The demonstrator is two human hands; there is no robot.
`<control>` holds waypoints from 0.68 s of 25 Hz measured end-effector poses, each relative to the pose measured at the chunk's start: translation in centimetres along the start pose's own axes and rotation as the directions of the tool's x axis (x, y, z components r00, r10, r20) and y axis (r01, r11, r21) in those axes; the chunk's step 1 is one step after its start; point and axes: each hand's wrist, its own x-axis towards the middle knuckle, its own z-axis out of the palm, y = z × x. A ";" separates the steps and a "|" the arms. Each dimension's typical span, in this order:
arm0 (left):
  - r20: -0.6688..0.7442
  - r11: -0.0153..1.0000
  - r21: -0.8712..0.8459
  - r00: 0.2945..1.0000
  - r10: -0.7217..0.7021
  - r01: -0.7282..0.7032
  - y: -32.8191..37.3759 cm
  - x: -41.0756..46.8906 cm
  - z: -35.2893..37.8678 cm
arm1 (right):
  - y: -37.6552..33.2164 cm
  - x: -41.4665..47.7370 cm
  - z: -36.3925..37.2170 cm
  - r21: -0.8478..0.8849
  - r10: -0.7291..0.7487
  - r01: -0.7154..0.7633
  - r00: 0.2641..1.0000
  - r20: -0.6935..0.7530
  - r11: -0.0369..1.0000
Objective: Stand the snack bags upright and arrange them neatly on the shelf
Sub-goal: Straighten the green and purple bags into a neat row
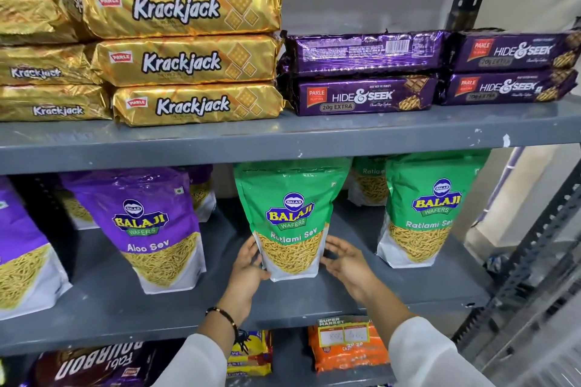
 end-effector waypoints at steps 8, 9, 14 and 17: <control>-0.031 1.000 0.024 1.000 -0.005 0.006 -0.1 -0.7 0.8 | 0.5 0.4 -0.3 0.024 -0.027 0.026 1.000 0.013 0.999; -0.037 1.000 0.026 0.999 -0.007 0.008 -0.1 -0.7 0.8 | 0.6 0.4 -0.3 0.024 -0.026 0.025 1.000 0.010 0.999; -0.030 0.999 0.039 1.000 -0.010 0.011 0.0 -0.9 0.7 | 0.5 0.0 -0.3 0.015 -0.005 0.005 1.000 -0.010 1.000; -0.024 0.999 0.044 1.000 -0.009 0.010 0.1 -1.0 0.6 | 0.4 -0.3 -0.2 0.004 0.000 0.000 1.000 -0.005 1.000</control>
